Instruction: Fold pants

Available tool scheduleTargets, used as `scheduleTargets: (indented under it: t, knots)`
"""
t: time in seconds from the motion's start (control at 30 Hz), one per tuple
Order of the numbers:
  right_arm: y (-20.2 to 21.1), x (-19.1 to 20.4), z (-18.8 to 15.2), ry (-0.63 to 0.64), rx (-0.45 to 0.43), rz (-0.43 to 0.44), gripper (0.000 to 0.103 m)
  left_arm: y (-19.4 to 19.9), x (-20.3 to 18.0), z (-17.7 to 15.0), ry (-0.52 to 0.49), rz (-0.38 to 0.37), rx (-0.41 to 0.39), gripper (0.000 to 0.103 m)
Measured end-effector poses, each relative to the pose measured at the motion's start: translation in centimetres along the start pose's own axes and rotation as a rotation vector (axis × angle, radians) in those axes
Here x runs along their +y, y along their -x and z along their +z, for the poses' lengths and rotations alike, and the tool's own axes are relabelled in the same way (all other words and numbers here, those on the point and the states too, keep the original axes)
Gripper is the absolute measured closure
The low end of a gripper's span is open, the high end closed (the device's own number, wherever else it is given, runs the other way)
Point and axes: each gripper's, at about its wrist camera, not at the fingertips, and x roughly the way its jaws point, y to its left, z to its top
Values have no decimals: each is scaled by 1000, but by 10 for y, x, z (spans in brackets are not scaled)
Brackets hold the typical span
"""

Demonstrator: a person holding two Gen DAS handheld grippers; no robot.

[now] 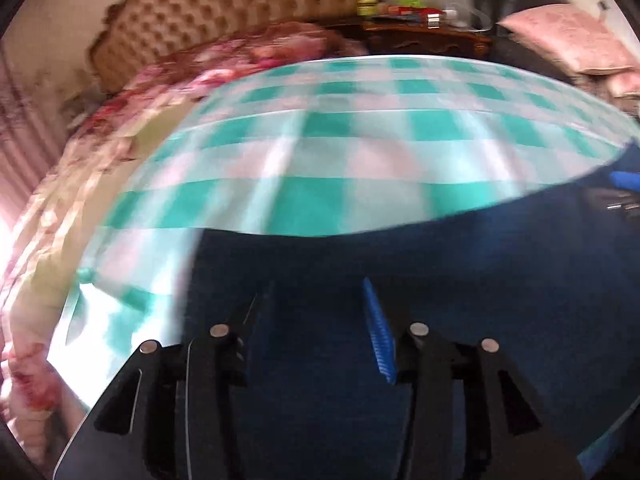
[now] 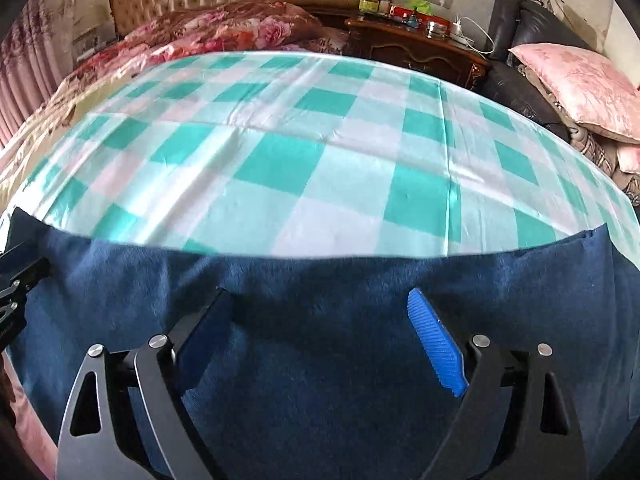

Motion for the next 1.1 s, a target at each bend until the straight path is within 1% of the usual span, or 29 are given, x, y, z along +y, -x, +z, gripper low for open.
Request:
scheduleTargets:
  t: [0.07, 0.1, 0.13, 0.17, 0.2, 0.23, 0.27, 0.3, 0.33, 0.4, 0.43, 0.5, 0.57, 0.63, 0.7, 0.77, 0.8, 0.83, 0.87, 0.9, 0.93, 0.97, 1.0, 1.03, 1.07, 1.1]
  knots:
    - [17, -1, -1, 5, -44, 6, 16, 0, 15, 1, 12, 50, 6, 57]
    - [26, -1, -3, 23, -62, 7, 16, 3, 22, 2, 6, 130, 3, 57]
    - [32, 0, -6, 38, -72, 4, 16, 7, 24, 3, 7, 172, -14, 58]
    - [40, -1, -11, 48, -83, -2, 15, 13, 27, 4, 17, 183, -37, 57]
    - [45, -4, -15, 32, -83, 4, 15, 25, 27, 3, 37, 178, -76, 54]
    - [49, -7, -19, 2, -74, 14, 15, 32, 24, 3, 40, 164, -100, 51]
    - [52, -12, -26, -49, -56, 10, 15, 45, 15, 2, 38, 121, -136, 47]
    - [54, -13, -30, -68, -50, 2, 15, 55, 4, -1, 27, 61, -160, 44]
    - [56, -13, -36, -74, -46, 4, 15, 62, -8, -3, 10, 1, -173, 42]
    - [56, -9, -44, -38, -44, 8, 15, 71, -37, -10, -30, -118, -173, 30]
    - [55, -5, -48, -4, -38, -9, 15, 70, -48, -11, -36, -145, -163, 30]
    - [52, -2, -52, 26, -34, -40, 15, 66, -70, -13, -31, -235, -139, 30]
    - [44, -4, -54, 30, -5, -59, 15, 60, -89, -11, -34, -267, -120, 30]
    - [39, -7, -54, 38, 18, -58, 15, 53, -109, -3, -43, -306, -114, 40]
    - [38, -12, -54, 34, 8, -62, 15, 47, -117, 6, -22, -343, -105, 63]
    - [34, -15, -52, 24, 11, -50, 15, 32, -127, 17, -17, -373, -92, 71]
    - [31, -14, -49, 31, 16, -63, 15, 25, -132, 21, -24, -373, -81, 73]
    - [28, -13, -47, 41, 14, -69, 15, 15, -136, 25, -44, -348, -65, 75]
    - [27, -14, -44, 42, 6, -64, 15, 13, -134, 28, -53, -337, -66, 81]
    - [26, -14, -41, 37, 0, -53, 15, 9, -129, 34, -41, -331, -55, 88]
    - [24, -14, -37, 32, -4, -45, 15, 7, -124, 39, -18, -287, -52, 88]
    - [22, -15, -33, 26, -9, -38, 15, 4, -118, 43, 7, -263, -59, 90]
    - [19, -15, -26, 22, -8, -32, 15, 4, -112, 46, 26, -301, -68, 89]
    - [15, -14, -20, 21, -7, -27, 16, 8, -111, 46, 33, -376, -78, 87]
    - [13, -14, -16, 25, -7, -32, 16, 12, -115, 46, 14, -404, -84, 86]
    - [8, -13, -10, 36, -12, -74, 17, 15, -123, 46, -22, -418, -83, 86]
